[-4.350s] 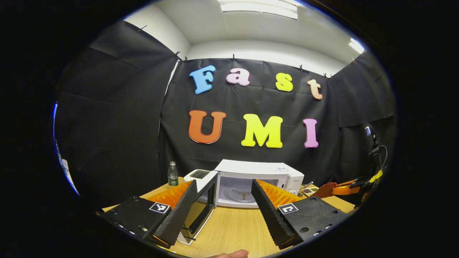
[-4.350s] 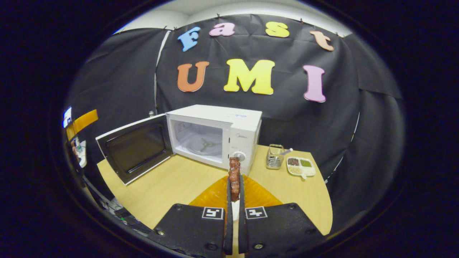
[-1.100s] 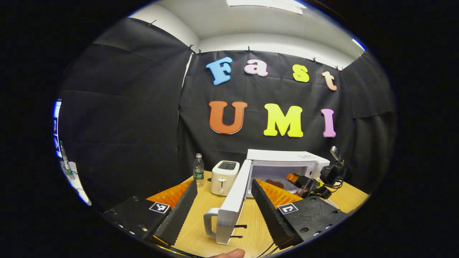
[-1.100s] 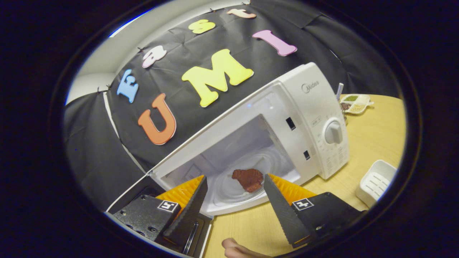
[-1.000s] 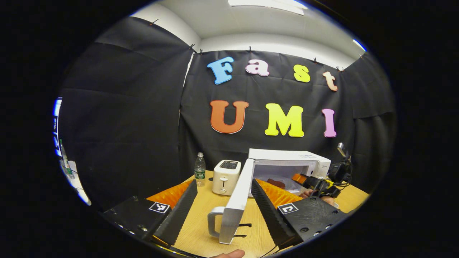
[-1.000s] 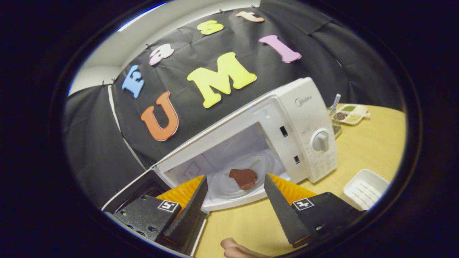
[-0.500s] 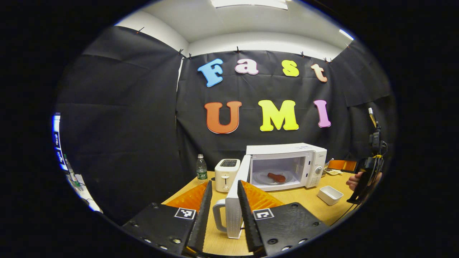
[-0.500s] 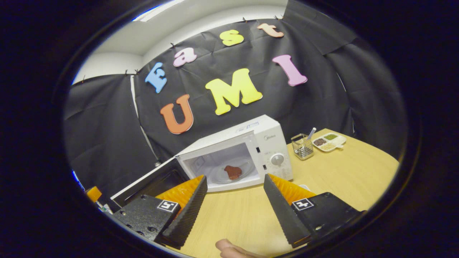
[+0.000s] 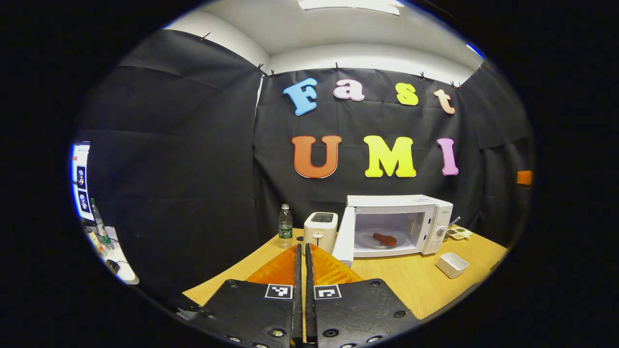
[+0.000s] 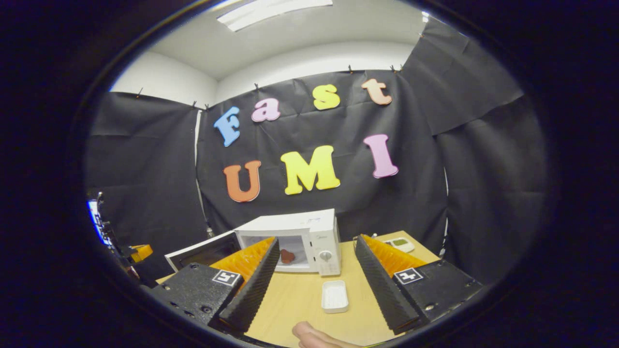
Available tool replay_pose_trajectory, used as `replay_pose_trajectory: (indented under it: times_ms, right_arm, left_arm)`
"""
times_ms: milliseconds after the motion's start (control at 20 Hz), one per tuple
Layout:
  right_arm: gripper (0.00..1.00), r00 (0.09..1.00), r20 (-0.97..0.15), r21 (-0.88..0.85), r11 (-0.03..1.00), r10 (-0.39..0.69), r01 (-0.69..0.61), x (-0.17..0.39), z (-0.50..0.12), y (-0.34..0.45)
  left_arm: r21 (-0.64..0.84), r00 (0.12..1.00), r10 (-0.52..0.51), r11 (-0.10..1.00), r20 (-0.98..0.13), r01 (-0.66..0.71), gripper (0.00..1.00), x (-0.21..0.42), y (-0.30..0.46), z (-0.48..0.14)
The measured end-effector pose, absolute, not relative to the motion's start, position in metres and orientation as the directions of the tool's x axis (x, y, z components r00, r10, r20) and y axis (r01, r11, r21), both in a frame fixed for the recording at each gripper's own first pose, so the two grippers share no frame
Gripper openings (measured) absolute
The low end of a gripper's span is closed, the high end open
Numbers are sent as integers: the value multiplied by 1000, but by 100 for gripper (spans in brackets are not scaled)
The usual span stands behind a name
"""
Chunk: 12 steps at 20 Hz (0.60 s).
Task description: Open the microwave oven with the left hand, put the food in, and close the microwave oven.
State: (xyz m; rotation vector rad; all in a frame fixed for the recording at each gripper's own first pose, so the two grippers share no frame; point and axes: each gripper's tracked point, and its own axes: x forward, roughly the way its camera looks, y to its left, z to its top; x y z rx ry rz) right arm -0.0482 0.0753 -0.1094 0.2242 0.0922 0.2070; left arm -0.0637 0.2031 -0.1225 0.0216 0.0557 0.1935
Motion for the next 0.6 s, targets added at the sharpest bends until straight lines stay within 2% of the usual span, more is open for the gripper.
replay_pose_trajectory:
  times_ms: [50, 150, 200, 250, 300, 600]
  right_arm:
    - [100, 972, -61, 236, 950, 226, -206, -57, -103, 70]
    - [100, 972, -43, 237, 948, 230, -213, -67, -90, 55]
    - [89, 975, -38, 228, 952, 220, -206, -68, -87, 44]
    - [89, 978, -35, 219, 956, 208, -195, -70, -85, 37]
    - [100, 980, -30, 206, 961, 195, -185, -74, -84, 29]
    - [100, 990, -1, 165, 977, 138, -136, -88, -78, 0]
  left_arm:
    - [31, 978, 199, 980, -58, -198, 0, -61, 209, -128]
    - [37, 975, 207, 978, -77, -204, 0, -52, 218, -143]
    - [36, 972, 215, 977, -96, -212, 0, -46, 224, -154]
    - [31, 969, 218, 976, -115, -216, 0, -40, 229, -166]
    - [20, 967, 221, 975, -127, -220, 0, -37, 233, -175]
    - [-38, 952, 216, 973, -217, -229, 0, -10, 251, -228]
